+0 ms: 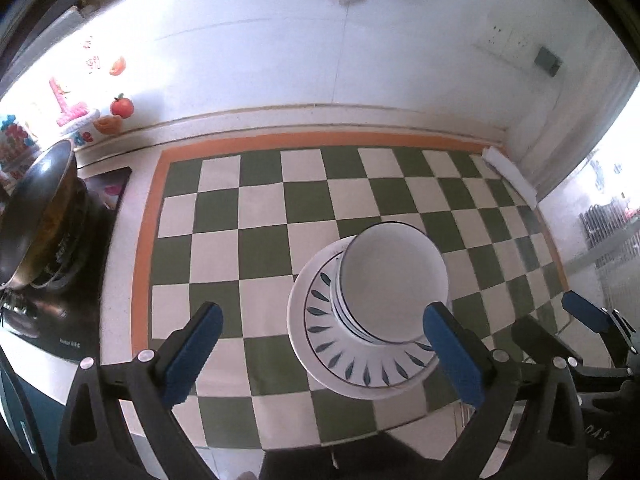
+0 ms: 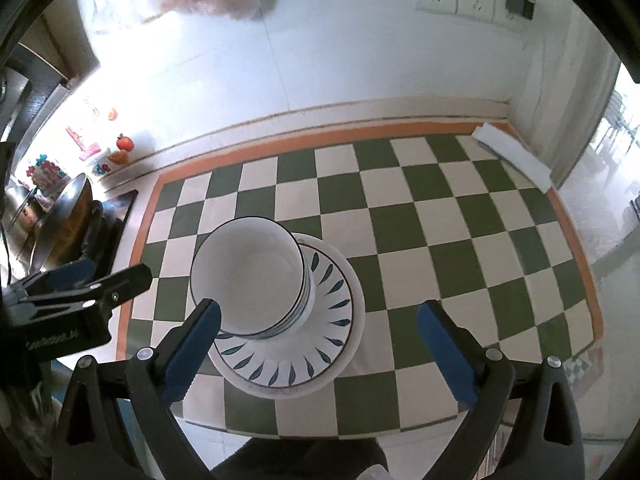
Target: Organize plates and bowls
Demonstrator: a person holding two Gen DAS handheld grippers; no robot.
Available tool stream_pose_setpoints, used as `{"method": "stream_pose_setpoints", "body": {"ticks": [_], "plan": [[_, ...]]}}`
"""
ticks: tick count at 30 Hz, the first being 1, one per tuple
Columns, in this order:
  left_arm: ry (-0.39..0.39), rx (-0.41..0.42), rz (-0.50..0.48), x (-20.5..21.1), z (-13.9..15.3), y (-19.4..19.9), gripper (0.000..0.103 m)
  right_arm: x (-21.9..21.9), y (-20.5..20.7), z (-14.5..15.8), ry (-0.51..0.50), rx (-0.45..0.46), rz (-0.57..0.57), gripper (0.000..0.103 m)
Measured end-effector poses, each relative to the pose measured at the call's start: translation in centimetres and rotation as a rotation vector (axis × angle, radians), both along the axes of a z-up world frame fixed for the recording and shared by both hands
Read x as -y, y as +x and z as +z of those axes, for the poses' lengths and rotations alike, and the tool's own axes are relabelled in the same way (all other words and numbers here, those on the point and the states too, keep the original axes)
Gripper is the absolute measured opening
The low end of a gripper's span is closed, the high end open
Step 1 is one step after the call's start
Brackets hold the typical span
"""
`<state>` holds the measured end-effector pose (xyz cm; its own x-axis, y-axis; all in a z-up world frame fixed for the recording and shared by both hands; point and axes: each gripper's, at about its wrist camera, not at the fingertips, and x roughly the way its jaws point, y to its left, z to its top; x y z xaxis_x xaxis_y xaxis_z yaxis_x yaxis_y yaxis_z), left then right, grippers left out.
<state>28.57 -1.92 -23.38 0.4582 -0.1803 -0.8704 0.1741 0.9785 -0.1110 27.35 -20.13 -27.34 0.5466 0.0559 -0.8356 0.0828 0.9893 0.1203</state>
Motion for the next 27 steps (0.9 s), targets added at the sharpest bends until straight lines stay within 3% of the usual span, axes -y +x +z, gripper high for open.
{"method": "stream_pose_setpoints", "body": {"ticks": [9, 19, 27], "plan": [[0.048, 0.097, 0.079, 0.4, 3.7, -6.5, 0.102, 0.7, -6.3, 4.4, -0.029, 0.096, 0.011, 0.102], [0.103, 0.251, 0.171, 0.0, 10.5, -17.0, 0.102, 0.9, -15.5, 10.0, -0.031, 0.171, 0.066, 0.102], [0.066, 0.258, 0.168, -1.5, 12.9, -23.3, 0.102, 0.7, -23.4, 14.1, -0.029, 0.237, 0.055, 0.102]]}}
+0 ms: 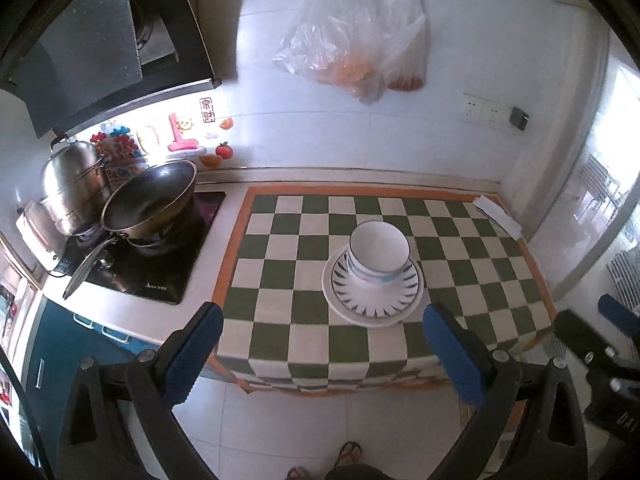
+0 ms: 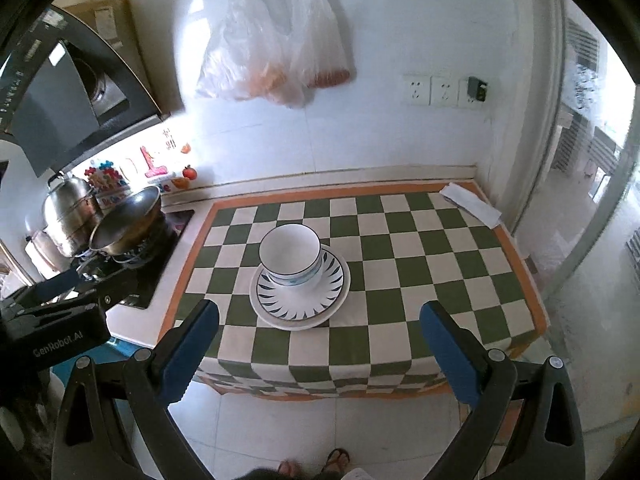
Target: Organize plates and bowls
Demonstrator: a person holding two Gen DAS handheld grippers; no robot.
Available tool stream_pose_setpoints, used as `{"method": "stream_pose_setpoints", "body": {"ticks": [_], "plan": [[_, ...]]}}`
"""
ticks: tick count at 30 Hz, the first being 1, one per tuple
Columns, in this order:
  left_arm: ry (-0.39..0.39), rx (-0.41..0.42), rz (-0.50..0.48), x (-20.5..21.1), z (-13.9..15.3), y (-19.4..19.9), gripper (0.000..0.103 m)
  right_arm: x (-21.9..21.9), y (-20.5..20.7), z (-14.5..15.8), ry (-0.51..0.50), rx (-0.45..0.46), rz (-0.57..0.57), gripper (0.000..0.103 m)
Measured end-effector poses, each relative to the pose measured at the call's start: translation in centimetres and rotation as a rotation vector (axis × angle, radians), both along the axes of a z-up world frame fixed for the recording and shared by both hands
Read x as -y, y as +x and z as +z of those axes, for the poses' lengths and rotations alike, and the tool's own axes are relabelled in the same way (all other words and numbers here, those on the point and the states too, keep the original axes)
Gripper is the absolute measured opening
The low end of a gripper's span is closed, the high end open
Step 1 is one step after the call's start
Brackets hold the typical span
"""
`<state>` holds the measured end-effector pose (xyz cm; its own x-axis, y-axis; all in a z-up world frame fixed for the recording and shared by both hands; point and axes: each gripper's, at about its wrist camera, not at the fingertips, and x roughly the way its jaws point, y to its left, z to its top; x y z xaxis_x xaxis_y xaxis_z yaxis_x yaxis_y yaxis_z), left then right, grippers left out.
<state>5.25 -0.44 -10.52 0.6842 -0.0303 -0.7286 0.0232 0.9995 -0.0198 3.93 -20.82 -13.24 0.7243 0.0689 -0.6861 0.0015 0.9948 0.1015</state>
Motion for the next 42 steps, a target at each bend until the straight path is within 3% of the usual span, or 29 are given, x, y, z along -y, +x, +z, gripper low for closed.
{"method": "stream_pose_setpoints", "body": {"ticks": [11, 19, 42], "plan": [[0.032, 0.047, -0.006, -2.1, 1.8, -7.5, 0.102, -2.3, -9.1, 2.8, -0.003, 0.044, -0.027, 0.103], [0.012, 0.071, 0.000, -3.7, 2.7, -10.8, 0.102, -4.6, -12.9, 4.3, -0.031, 0.085, -0.018, 0.103], [0.011, 0.102, -0.038, -4.0, 3.6, -11.2, 0.102, -5.5, -13.2, 4.8, -0.023, 0.101, -0.042, 0.103]]}}
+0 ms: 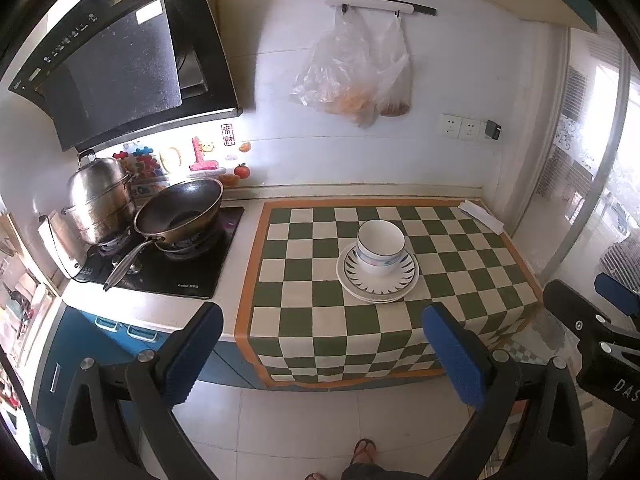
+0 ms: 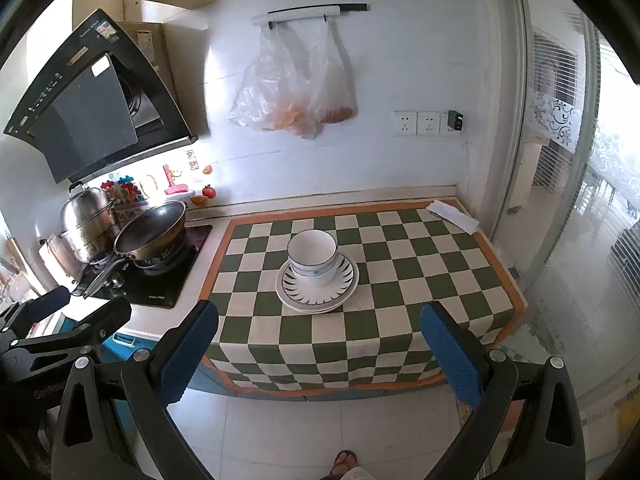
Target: Organize plates and bowls
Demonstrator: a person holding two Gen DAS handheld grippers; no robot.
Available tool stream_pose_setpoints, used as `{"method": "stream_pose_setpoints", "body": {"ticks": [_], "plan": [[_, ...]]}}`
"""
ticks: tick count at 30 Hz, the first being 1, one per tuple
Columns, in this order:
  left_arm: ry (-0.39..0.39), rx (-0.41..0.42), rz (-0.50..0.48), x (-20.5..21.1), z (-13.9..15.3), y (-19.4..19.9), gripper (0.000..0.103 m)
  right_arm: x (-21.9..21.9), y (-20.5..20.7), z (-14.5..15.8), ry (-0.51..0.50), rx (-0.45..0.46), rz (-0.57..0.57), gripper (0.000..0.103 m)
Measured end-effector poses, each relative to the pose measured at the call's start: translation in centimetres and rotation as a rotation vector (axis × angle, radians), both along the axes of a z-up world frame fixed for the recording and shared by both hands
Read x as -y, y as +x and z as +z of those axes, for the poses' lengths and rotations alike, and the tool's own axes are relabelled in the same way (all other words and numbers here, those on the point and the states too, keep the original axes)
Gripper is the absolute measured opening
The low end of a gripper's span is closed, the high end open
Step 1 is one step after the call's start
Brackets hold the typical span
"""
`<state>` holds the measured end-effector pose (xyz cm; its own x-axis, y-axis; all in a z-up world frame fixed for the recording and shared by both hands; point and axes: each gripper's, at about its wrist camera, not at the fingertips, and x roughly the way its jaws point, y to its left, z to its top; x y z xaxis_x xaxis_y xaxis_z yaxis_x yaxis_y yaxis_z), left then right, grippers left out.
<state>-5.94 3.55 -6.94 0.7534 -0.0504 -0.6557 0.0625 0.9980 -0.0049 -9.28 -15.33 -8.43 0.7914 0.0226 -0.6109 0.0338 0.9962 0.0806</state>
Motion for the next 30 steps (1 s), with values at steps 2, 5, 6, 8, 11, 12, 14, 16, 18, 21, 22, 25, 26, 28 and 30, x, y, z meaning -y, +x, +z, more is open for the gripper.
{"method": "stream_pose_setpoints", "body": {"ticks": [2, 5, 6, 8, 11, 12, 14, 16, 18, 21, 22, 25, 26, 28, 30], "plan": [[-0.002, 0.004, -0.002, 0.0, 0.1, 0.0, 0.102, 0.2, 0.1, -0.1, 0.003, -0.001, -0.003, 0.103], [0.003, 0.006, -0.005, 0.2, 0.2, 0.2, 0.103, 0.4, 0.3, -0.1, 0.001, -0.004, -0.009, 0.103], [0.001, 0.007, -0.004, 0.2, 0.2, 0.2, 0.102, 0.4, 0.3, -0.1, 0.001, -0.005, -0.010, 0.103], [0.002, 0.007, -0.005, 0.3, 0.2, 0.2, 0.102, 0.5, 0.3, -0.2, 0.001, -0.006, -0.011, 0.103], [0.002, 0.007, -0.005, 0.3, 0.2, 0.2, 0.102, 0.8, 0.5, -0.3, 0.004, -0.006, -0.015, 0.103], [0.003, 0.007, -0.007, 0.3, 0.2, 0.3, 0.102, 0.9, 0.5, -0.3, 0.004, -0.007, -0.017, 0.103], [0.004, 0.008, -0.005, 0.4, 0.2, 0.3, 0.102, 1.0, 0.5, -0.3, 0.003, -0.006, -0.018, 0.103], [0.002, 0.006, -0.007, 0.4, 0.2, 0.3, 0.103, 1.1, 0.6, -0.4, 0.004, -0.008, -0.018, 0.103], [0.003, 0.007, -0.008, 0.5, 0.2, 0.4, 0.102, 1.1, 0.5, -0.3, 0.005, -0.008, -0.019, 0.103], [0.003, 0.008, -0.014, 0.5, 0.3, 0.5, 0.102, 1.2, 0.6, -0.4, 0.003, -0.009, -0.025, 0.103], [0.003, 0.010, -0.013, 0.5, 0.3, 0.5, 0.102, 1.3, 0.6, -0.4, 0.004, -0.009, -0.026, 0.103], [0.008, 0.010, -0.020, 0.6, 0.2, 0.8, 0.102, 1.2, 0.7, -0.5, -0.003, -0.008, -0.028, 0.103], [0.008, 0.010, -0.024, 0.6, 0.2, 0.8, 0.102, 1.3, 0.7, -0.6, -0.003, -0.008, -0.029, 0.103], [0.008, 0.010, -0.027, 0.6, 0.2, 0.8, 0.102, 1.1, 0.7, -0.6, -0.006, -0.009, -0.031, 0.103], [0.008, 0.011, -0.028, 0.7, 0.2, 0.8, 0.102, 1.0, 0.7, -0.6, -0.005, -0.009, -0.032, 0.103]]}}
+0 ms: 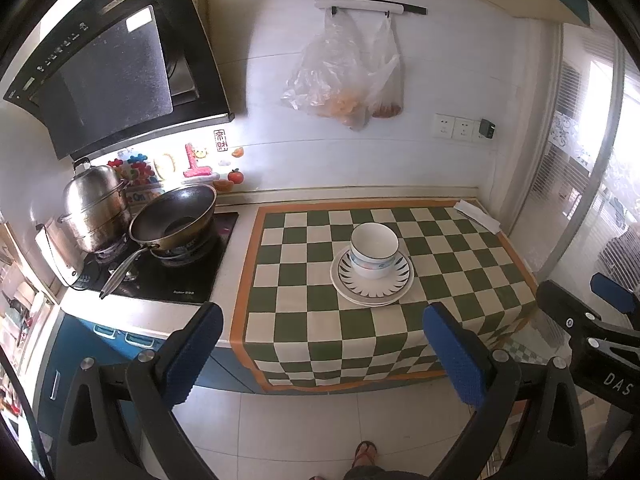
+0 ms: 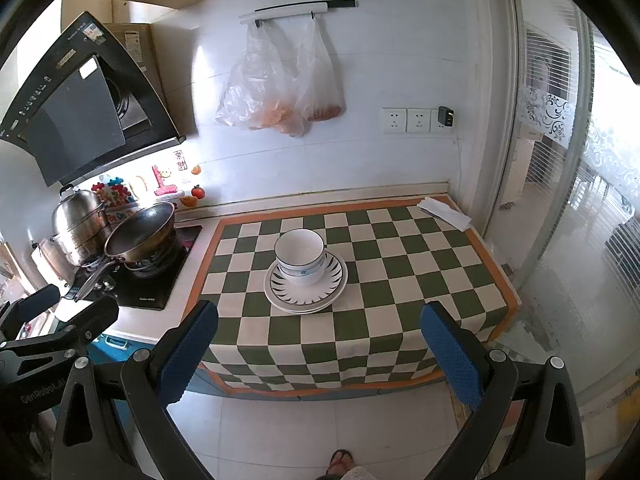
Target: Organize plates and bowls
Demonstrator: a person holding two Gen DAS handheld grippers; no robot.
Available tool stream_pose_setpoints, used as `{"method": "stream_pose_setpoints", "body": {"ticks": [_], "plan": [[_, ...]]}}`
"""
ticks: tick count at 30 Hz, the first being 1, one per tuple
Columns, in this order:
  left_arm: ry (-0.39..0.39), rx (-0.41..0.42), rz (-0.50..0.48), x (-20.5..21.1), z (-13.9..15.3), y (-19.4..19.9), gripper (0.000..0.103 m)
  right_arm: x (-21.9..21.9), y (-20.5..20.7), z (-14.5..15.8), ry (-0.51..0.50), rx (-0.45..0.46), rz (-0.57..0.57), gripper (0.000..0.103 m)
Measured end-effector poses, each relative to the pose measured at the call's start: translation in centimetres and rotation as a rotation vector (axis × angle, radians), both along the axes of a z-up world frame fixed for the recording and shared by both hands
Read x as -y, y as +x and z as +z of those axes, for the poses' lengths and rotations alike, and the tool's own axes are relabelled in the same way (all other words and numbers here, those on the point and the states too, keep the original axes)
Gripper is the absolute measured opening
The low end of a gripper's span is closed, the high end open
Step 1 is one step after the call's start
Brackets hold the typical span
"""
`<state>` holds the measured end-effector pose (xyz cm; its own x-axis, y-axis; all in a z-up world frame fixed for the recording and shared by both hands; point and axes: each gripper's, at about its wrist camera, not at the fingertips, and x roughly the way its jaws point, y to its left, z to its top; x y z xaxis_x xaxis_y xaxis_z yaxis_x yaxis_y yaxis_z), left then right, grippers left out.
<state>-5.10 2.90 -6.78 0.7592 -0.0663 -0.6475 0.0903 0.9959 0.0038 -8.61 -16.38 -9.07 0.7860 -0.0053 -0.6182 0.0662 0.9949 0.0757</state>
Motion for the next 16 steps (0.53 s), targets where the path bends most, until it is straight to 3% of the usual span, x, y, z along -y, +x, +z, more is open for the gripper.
{"method": "stream_pose_setpoints", "body": {"ticks": [16], "plan": [[0.002, 0.008, -0.001, 0.04, -0.06, 0.23, 0.102, 0.02, -0.04, -0.32, 0.002, -0.008, -0.010, 0.103]]}}
